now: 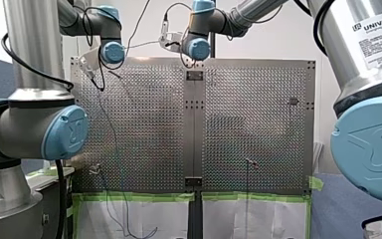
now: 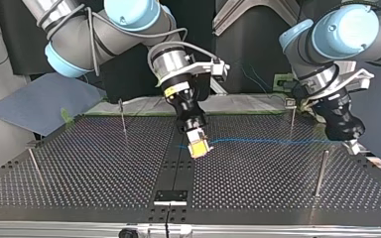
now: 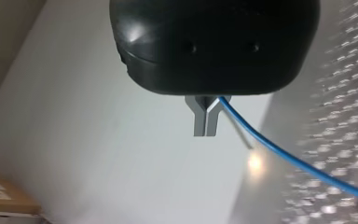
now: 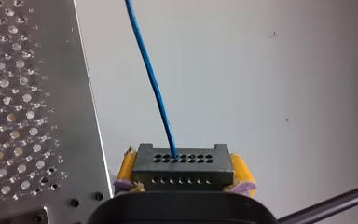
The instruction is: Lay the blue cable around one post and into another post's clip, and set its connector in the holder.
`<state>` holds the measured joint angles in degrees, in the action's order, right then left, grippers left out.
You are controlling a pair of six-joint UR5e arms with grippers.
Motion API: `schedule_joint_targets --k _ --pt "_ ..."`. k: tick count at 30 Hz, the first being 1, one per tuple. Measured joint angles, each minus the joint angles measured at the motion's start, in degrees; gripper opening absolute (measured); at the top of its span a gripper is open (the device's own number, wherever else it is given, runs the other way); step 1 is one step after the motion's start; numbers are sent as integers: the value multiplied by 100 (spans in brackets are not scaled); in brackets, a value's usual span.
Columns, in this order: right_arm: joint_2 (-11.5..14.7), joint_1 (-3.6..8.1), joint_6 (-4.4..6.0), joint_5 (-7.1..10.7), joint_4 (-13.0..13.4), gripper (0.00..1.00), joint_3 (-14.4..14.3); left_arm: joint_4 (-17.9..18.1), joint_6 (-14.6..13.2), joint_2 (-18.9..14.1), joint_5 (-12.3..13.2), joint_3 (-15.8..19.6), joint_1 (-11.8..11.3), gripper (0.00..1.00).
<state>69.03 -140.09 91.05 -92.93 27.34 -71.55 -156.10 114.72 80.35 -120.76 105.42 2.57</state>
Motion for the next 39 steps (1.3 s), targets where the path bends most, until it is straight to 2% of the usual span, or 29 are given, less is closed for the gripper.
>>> schedule_joint_targets --k 7,12,13,22,32,39 --pt "-252 -47 -9 2 -114 13 392 -50 220 10 425 -414 -440 0" --pt "-489 -114 -35 -4 -200 13 629 -47 294 81 736 -506 -749 0" --pt "-553 -133 -45 -8 -228 15 689 -47 302 118 806 -529 -821 0" --pt "-869 -201 -66 -31 -271 15 983 -39 313 597 1349 -741 -1328 0" --pt "-1305 -270 -71 -48 -258 15 1291 -20 356 846 1975 -899 -1605 0" --pt "-1624 -311 -51 -100 -266 18 1538 8 313 1163 2366 -965 -1753 0"
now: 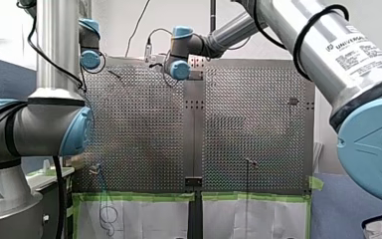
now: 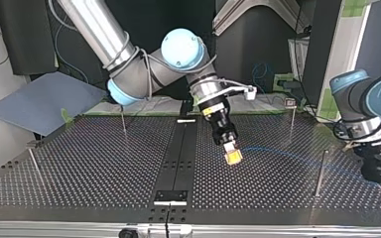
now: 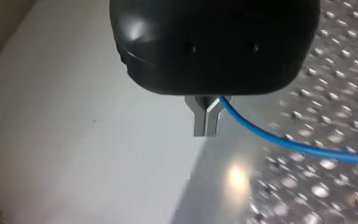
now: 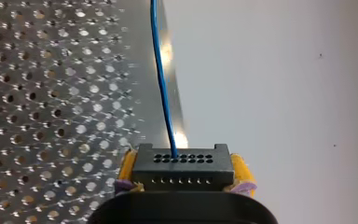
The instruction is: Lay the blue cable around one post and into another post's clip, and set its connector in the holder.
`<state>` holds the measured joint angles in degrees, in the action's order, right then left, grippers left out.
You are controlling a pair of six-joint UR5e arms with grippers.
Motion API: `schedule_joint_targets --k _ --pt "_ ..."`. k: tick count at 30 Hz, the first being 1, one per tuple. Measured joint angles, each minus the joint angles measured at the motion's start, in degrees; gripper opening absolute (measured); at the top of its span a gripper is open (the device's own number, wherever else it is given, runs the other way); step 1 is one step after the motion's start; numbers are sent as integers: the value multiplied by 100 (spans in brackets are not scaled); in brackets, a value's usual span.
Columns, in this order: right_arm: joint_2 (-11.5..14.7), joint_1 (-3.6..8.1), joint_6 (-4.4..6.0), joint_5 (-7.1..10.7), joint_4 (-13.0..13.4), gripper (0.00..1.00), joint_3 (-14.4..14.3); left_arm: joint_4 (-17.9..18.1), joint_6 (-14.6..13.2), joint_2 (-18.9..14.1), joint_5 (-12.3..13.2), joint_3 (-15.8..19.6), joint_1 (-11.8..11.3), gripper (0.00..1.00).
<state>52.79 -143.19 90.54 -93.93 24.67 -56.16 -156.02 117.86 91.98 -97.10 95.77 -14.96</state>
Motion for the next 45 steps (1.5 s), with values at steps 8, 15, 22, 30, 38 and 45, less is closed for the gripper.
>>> schedule_joint_targets --k 8,15,22,30,38,45 --pt "-215 77 92 -88 62 18 182 45 10 86 380 -14 -150 0" --pt "-362 94 105 -95 50 18 349 32 12 257 608 -46 -237 0" --pt "-542 96 105 -90 -30 18 537 43 69 365 688 -58 -302 0" --pt "-596 138 138 -112 -71 18 582 52 117 687 931 -68 -264 0" --pt "-606 228 247 -194 -100 18 584 56 125 785 964 -76 -156 0" --pt "-619 309 271 -247 -209 18 584 56 173 812 951 -78 -82 0"
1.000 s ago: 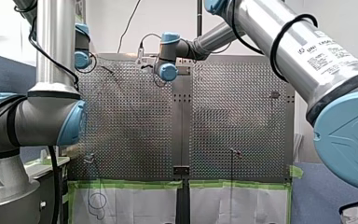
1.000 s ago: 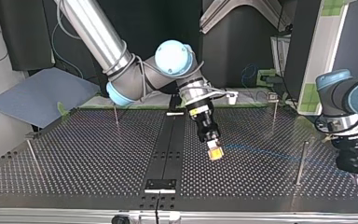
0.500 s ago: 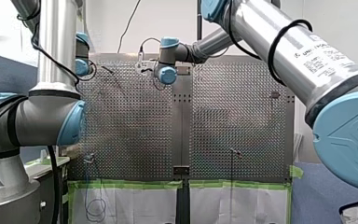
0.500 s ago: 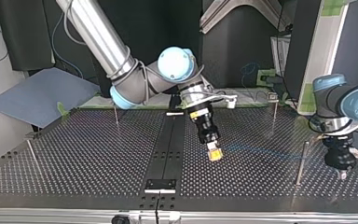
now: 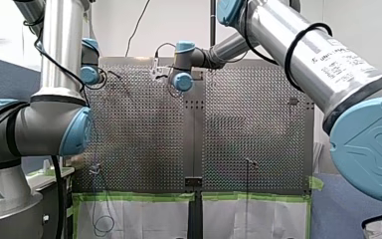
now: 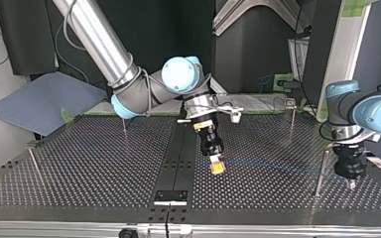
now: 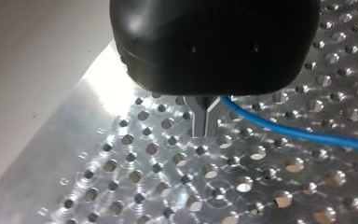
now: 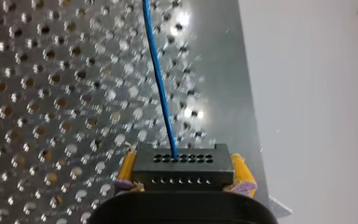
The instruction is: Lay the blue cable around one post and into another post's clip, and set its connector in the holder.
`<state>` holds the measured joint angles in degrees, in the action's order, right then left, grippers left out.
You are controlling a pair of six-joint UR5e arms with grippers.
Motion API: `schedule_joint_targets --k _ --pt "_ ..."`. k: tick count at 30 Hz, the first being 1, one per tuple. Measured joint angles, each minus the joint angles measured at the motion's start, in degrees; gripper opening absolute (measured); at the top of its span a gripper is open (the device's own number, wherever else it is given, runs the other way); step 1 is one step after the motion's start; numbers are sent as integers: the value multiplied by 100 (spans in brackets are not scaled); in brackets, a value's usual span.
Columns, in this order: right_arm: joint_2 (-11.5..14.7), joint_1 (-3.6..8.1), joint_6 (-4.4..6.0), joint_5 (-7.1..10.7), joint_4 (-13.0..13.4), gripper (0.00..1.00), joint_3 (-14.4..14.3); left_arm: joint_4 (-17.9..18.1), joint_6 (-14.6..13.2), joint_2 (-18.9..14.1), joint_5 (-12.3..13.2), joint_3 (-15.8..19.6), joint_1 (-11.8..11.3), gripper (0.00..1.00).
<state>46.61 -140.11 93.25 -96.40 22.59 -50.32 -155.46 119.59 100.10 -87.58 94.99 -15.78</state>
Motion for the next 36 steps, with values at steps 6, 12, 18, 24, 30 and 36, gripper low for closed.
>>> schedule_joint_targets --k 6,12,18,24,30,36 --pt "-13 64 2 -42 -136 18 -1 -86 13 220 -15 2 62 0" --pt "-26 103 2 -46 -315 18 -5 -167 9 281 -131 4 90 0" --pt "-38 134 2 -46 -470 18 -6 -164 -7 284 -73 8 112 0" --pt "-44 144 2 -46 -539 18 -7 -51 -25 285 180 9 126 0" --pt "-83 152 2 -46 -586 18 -8 -25 -38 286 378 9 152 0" --pt "-100 154 2 -46 -603 18 -9 -162 -146 285 238 16 152 45"
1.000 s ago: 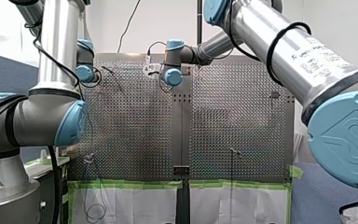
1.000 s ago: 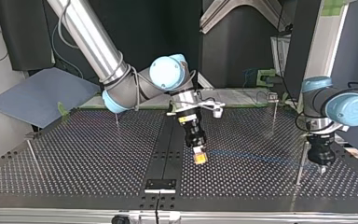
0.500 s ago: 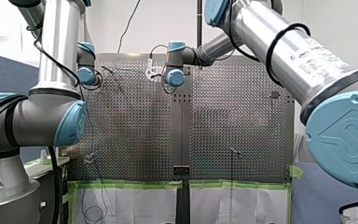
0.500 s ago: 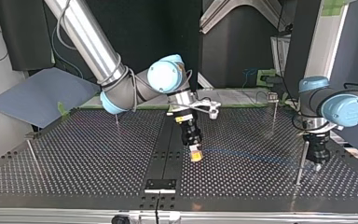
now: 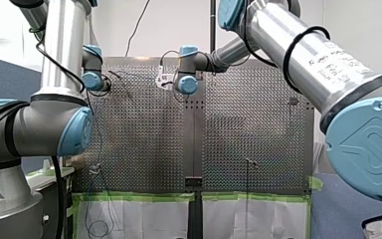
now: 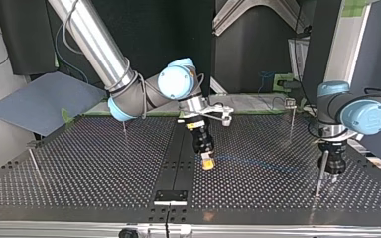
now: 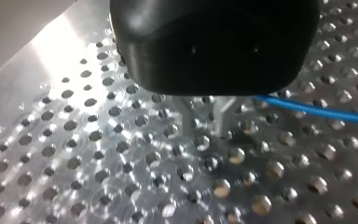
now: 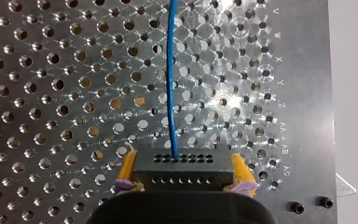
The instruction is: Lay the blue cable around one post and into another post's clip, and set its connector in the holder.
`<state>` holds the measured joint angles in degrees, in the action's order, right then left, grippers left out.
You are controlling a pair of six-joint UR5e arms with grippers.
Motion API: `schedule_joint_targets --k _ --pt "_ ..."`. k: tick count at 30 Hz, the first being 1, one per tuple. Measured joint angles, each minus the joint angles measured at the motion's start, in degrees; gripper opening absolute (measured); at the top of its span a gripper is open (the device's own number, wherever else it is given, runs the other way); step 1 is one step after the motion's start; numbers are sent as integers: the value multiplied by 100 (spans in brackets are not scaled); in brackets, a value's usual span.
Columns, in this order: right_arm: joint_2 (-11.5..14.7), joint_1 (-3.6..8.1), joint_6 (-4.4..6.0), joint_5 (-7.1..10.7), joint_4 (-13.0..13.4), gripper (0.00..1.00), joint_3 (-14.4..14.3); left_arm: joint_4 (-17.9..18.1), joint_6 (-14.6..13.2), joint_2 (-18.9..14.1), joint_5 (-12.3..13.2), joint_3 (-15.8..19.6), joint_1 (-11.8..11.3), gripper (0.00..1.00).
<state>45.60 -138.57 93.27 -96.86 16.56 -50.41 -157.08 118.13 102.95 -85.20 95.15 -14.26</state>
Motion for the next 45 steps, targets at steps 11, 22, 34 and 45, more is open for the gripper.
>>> schedule_joint_targets --k 11,22,34,45 --pt "-25 41 0 0 -24 18 0 -459 -300 -10 -275 2 -26 80" --pt "-41 59 0 0 -22 18 0 -511 -293 -38 -46 2 27 90" --pt "-46 91 -28 -22 -204 18 -30 -549 -34 -42 -191 3 11 100" --pt "-50 142 -28 -105 -103 18 -334 -607 -7 -40 -252 3 29 100"
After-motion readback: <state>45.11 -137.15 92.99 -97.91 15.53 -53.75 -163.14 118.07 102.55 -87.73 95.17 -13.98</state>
